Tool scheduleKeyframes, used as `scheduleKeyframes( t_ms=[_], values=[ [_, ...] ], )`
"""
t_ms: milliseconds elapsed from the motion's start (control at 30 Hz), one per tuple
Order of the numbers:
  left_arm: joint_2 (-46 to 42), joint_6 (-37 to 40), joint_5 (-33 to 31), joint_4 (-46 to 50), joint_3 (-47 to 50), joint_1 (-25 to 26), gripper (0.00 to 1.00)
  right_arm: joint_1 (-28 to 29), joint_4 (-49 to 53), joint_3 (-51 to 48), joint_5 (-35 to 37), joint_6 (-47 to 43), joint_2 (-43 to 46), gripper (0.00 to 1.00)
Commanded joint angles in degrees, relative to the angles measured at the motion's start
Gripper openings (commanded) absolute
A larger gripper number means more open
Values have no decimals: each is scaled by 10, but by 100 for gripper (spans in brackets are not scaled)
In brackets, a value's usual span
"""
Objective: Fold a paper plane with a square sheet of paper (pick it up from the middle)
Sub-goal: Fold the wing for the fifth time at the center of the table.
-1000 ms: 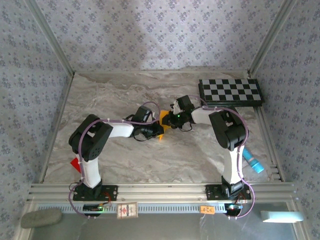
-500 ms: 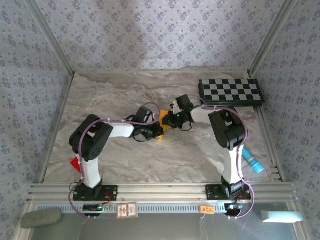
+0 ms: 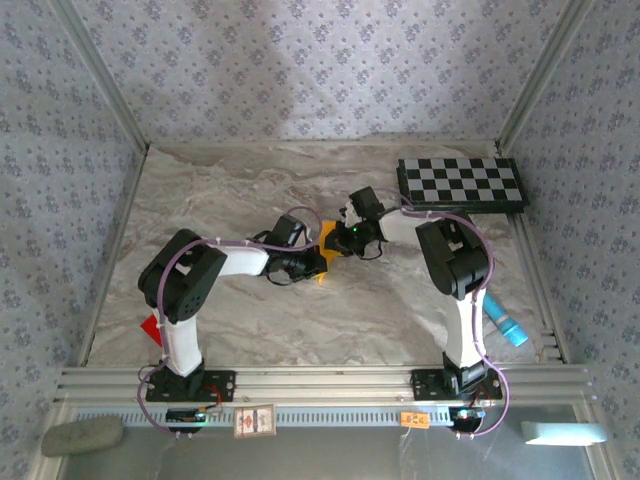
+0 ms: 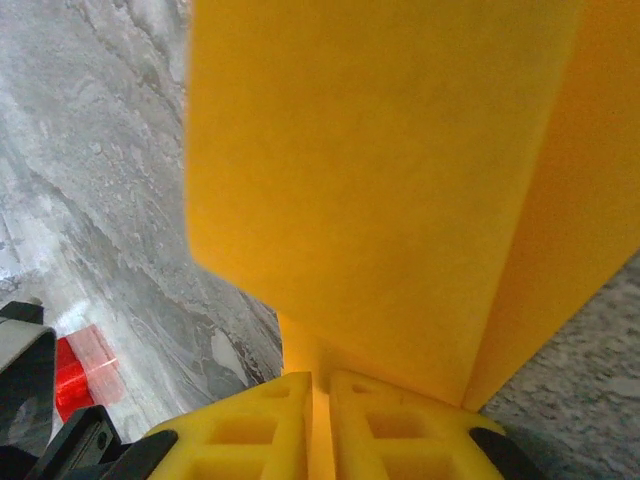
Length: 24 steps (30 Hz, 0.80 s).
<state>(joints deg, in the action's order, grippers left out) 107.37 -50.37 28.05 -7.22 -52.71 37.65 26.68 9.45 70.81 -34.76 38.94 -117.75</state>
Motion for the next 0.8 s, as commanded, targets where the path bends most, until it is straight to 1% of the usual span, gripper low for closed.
scheduleKeyframes(
  t_ms=[0,200,433,567,633,667,767],
  values=[
    [3,18,-11,88,24,12,0,1,75,-3,88,-12,-46,16],
    [-28,39,-30,144,29,23,0,3,94,9,100,-12,-53,15],
    [-59,60,-46,203,45,43,0,6,94,9,102,-4,-51,15],
    [-99,67,-61,221,40,40,0,8,84,-3,99,11,-38,15],
    [-125,57,-62,207,34,29,0,15,67,-19,97,32,-20,14],
    [-142,47,-68,191,35,23,0,21,57,-44,99,45,-9,14],
    [-182,15,-78,117,56,14,0,35,31,-70,91,77,16,14]
  ],
)
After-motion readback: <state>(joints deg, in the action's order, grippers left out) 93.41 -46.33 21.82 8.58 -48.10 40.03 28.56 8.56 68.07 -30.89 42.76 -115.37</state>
